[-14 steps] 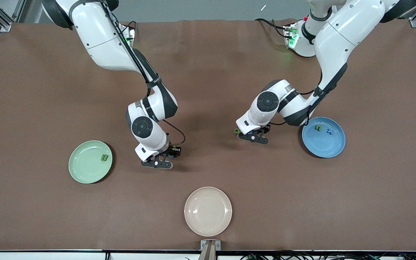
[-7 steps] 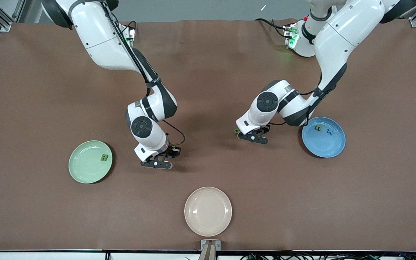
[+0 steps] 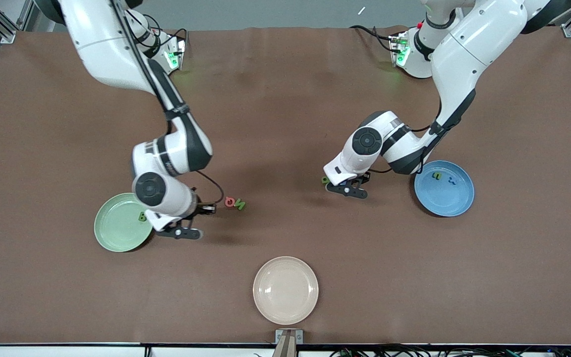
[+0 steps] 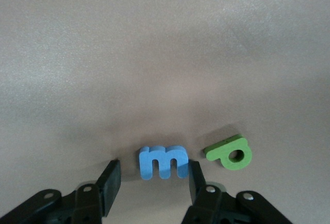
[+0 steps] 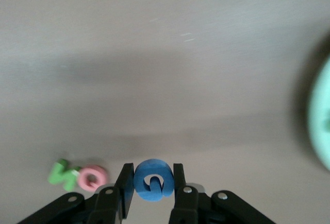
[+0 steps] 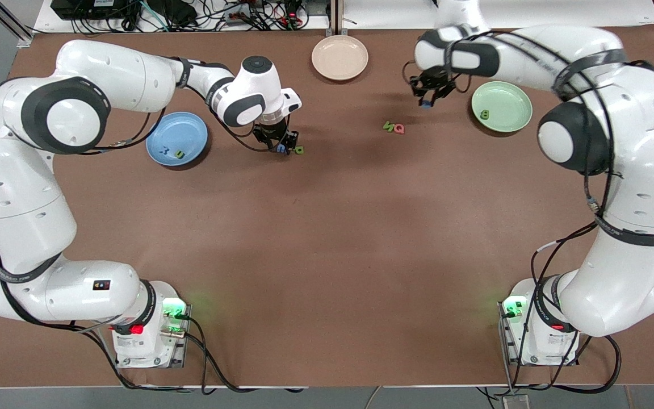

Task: Sort upper and lower case letters into plates
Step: 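Place the blue G on the green plate while the left gripper grasps m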

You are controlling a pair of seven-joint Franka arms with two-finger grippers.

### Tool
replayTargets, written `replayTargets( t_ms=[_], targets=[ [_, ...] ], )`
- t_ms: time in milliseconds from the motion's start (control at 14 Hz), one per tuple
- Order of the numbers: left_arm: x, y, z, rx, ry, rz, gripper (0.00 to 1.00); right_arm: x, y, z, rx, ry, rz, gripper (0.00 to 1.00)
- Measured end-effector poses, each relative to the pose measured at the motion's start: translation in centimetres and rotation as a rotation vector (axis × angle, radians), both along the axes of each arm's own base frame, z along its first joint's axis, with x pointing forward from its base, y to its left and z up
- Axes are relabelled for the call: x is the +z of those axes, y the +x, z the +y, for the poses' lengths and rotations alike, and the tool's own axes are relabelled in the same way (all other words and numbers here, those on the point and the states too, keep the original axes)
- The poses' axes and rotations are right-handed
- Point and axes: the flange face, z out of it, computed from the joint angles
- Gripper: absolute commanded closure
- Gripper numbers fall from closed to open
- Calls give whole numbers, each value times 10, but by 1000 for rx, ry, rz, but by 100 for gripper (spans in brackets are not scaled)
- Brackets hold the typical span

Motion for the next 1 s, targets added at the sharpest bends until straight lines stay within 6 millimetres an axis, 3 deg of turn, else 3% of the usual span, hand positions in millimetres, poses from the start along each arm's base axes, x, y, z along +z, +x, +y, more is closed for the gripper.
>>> replayTargets(
  t_ms=[214,429,857,1000],
  targets=[
    [-2,1,0,-5,4,-5,43,18,9,-73,73,22,31,99],
    [-1,4,0,-5,9,-12,50,3,6,-129,119,5,60,99],
    [1,8,1,-3,12,-19,79,-26,-4,-184,121,-39,60,98],
    [1,8,1,-4,12,-19,81,-39,-9,-202,137,-34,34,97]
  ],
)
